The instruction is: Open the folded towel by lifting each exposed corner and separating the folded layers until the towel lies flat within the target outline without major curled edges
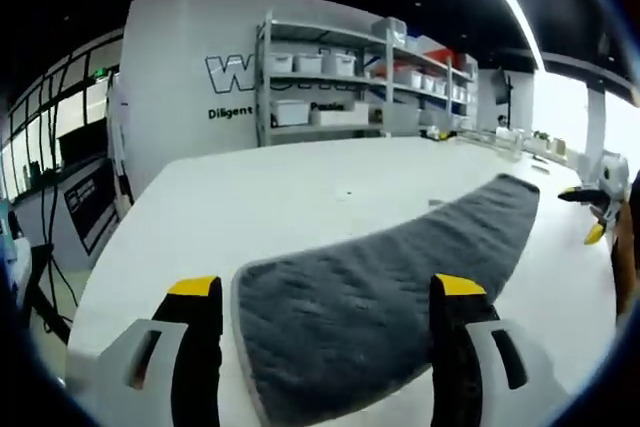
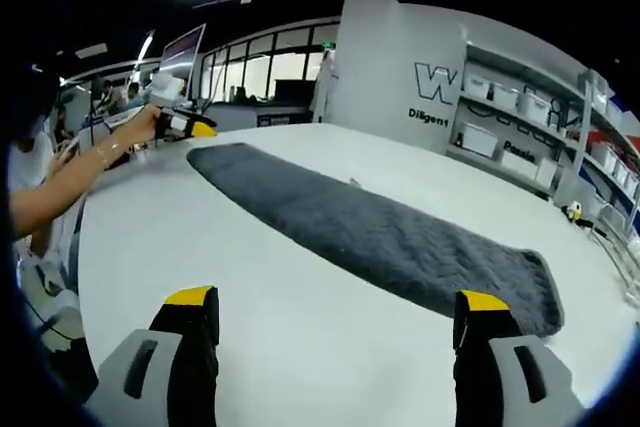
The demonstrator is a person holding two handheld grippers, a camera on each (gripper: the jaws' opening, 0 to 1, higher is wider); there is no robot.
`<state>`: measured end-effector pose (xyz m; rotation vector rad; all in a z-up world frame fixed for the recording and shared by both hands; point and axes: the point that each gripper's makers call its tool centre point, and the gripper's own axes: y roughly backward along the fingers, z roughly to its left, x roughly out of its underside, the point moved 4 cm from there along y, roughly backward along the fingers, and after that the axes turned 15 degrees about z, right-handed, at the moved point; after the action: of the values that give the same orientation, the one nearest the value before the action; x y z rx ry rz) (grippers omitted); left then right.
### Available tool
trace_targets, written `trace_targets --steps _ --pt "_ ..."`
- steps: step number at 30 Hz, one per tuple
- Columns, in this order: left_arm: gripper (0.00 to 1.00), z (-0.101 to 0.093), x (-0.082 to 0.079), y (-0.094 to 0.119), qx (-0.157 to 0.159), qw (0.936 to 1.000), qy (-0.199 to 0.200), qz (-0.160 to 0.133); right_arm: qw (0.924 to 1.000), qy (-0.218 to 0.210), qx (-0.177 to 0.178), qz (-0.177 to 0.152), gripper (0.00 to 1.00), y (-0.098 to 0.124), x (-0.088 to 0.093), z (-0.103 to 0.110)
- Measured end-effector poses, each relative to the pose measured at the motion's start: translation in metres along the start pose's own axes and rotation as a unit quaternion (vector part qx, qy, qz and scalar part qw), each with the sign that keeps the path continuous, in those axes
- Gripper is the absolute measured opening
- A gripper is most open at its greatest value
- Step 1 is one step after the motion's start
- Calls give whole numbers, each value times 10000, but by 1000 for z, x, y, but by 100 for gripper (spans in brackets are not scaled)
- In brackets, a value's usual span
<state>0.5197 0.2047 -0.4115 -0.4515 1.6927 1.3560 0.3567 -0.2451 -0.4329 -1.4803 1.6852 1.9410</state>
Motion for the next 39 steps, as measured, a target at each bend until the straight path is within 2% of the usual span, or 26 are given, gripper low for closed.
trace_targets --steps 4,7,9,12,18,23,29,31,38,39 --pt "77 17 -2 -8 -165 9997 202 -33 9999 30 -48 -91 99 -1 -2 3" --pt "71 30 0 -12 -405 9991 88 -29 10000 13 -64 -39 99 -4 1 1" --pt "69 42 3 -14 -472 9986 241 -37 10000 74 -15 -42 99 -4 2 1" --pt "65 49 9 -20 -373 9982 473 -76 9999 27 -72 -85 99 -7 2 2" --pt "58 53 13 -37 -243 9987 443 2 10000 38 -53 -42 99 -11 6 3" --pt "41 53 14 -47 -136 9988 456 -78 9999 6 -105 5 99 -17 9 1" --pt "37 60 21 -56 -225 9987 461 72 10000 -24 -74 42 99 -19 13 -2" --pt "31 62 24 -57 -296 9989 338 108 10000 -10 -67 61 99 -19 14 -2" --pt "24 58 23 -58 -246 9995 182 95 9999 -59 -82 56 99 -20 15 -2" --pt "22 59 23 -56 -338 9993 70 111 9999 -57 -80 54 99 -20 15 -2"
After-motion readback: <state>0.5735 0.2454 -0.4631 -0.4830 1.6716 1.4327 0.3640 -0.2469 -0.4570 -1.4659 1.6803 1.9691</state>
